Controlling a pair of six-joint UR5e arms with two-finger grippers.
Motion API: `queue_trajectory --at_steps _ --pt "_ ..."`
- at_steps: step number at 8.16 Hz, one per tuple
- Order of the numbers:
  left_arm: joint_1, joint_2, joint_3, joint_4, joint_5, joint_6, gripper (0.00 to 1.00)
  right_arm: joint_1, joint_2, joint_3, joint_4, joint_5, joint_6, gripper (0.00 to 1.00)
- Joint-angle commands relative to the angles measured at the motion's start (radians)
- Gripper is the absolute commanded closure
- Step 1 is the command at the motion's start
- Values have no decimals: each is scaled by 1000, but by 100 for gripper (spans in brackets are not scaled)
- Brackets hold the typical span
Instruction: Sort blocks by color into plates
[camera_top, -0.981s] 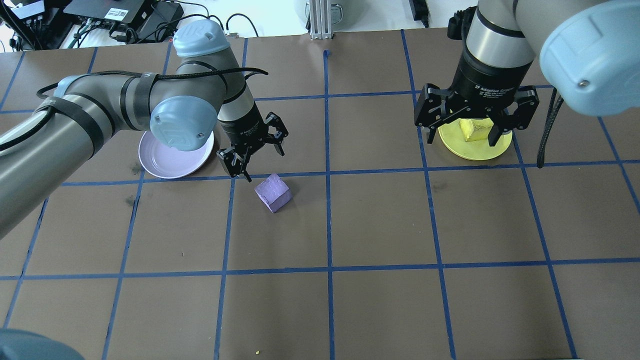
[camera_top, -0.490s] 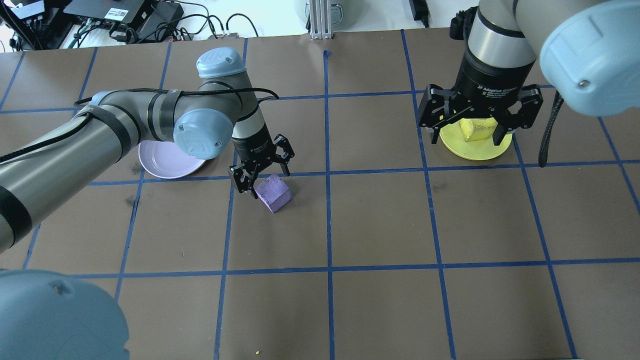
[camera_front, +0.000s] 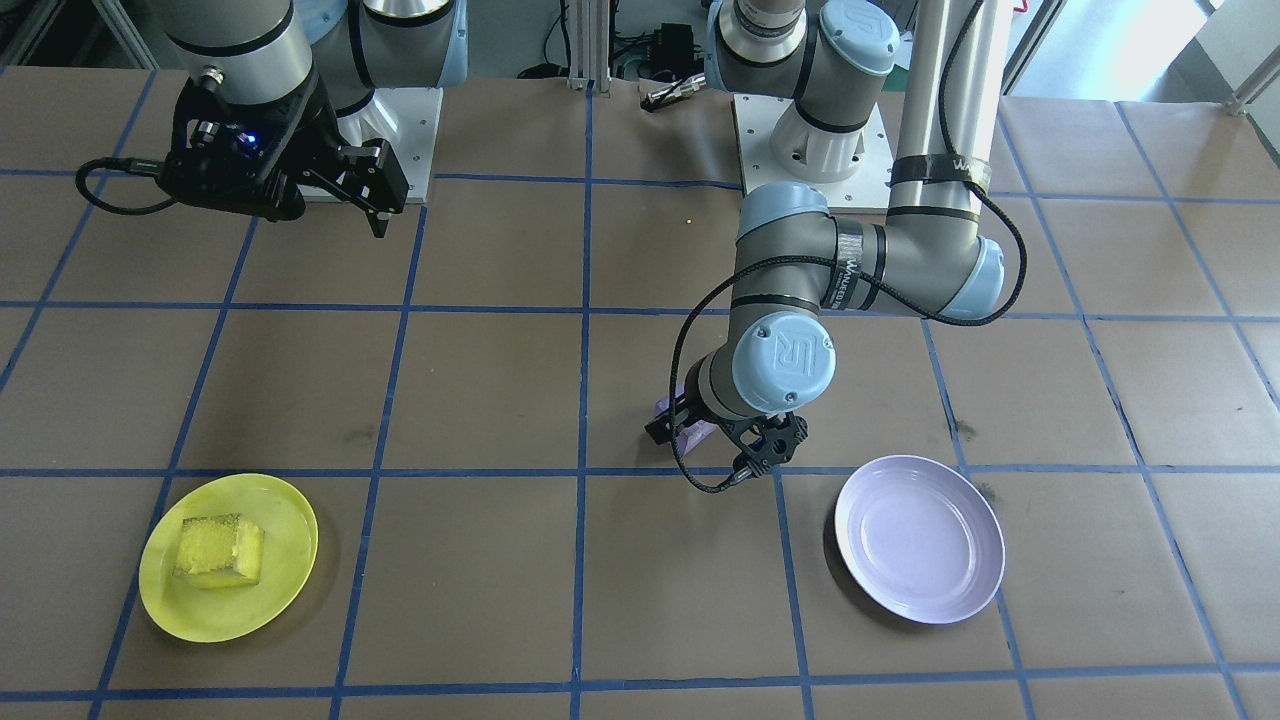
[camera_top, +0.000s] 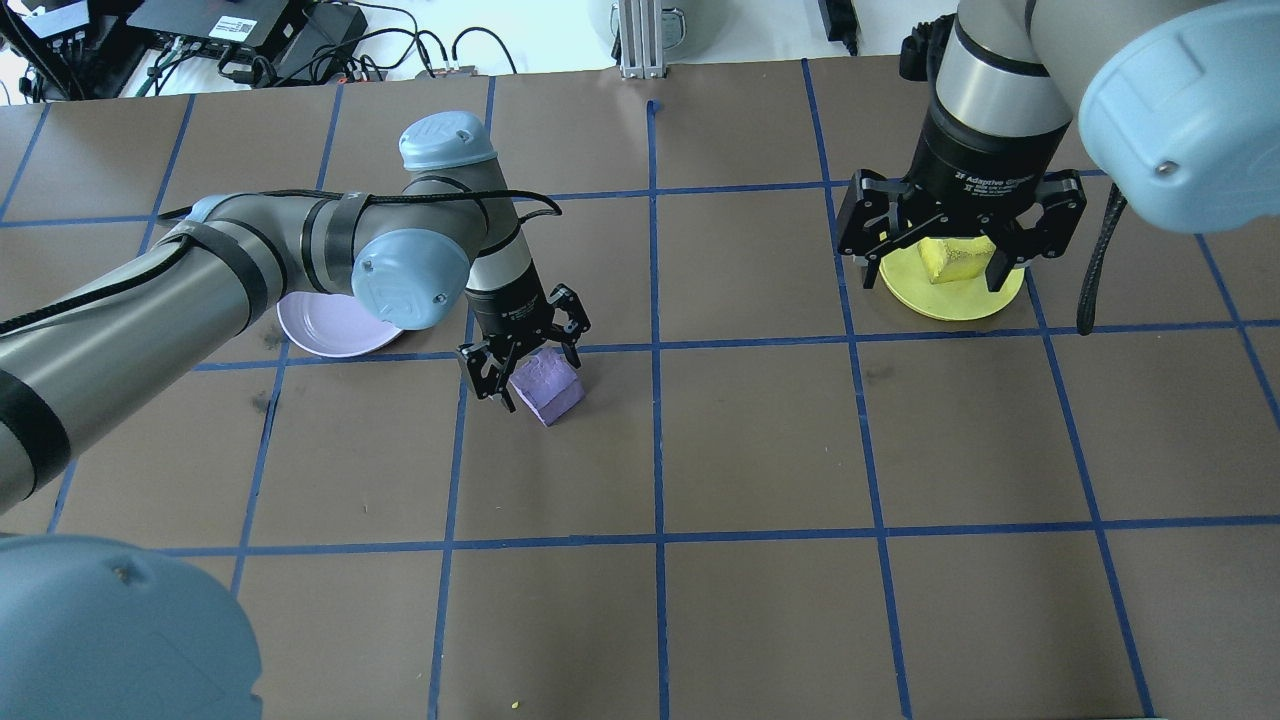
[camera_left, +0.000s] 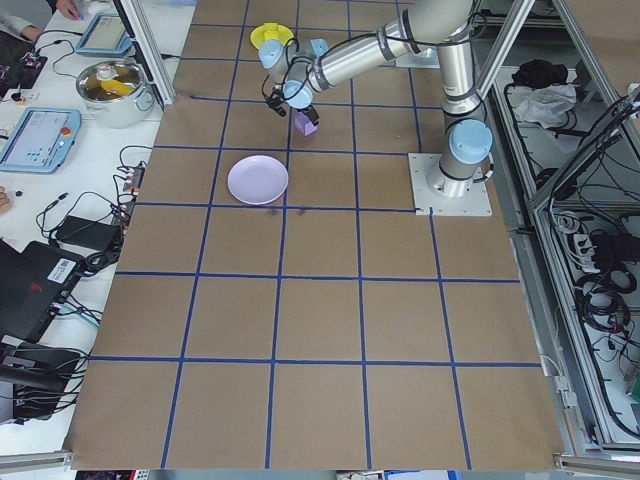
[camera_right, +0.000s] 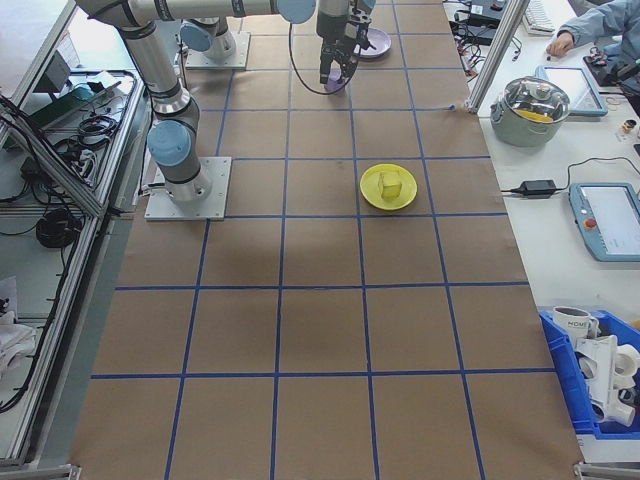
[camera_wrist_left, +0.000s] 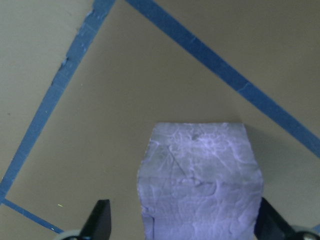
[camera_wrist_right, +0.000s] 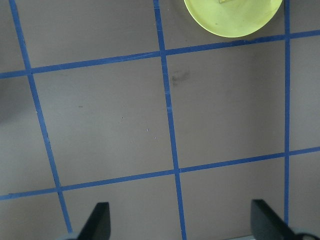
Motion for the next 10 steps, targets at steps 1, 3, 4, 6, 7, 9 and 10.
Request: queue_trajectory --at_steps 1,3,4,6,7,9,10 --pt "-2 -32 5 10 9 30 11 0 0 0 0 0 0 0" --pt "0 -13 11 12 4 83 100 0 0 0 -3 0 2 0" --pt "0 3 12 4 9 85 100 0 2 0 -2 0 0 0" --pt "14 79 19 -58 18 97 100 0 0 0 -3 0 2 0" --pt "21 125 40 -101 85 175 100 0 2 0 -5 0 0 0" --pt "56 173 107 -130 173 296 100 0 2 -1 -9 -2 2 0" --pt "101 181 136 -132 185 435 100 -1 3 -1 -9 -9 2 0"
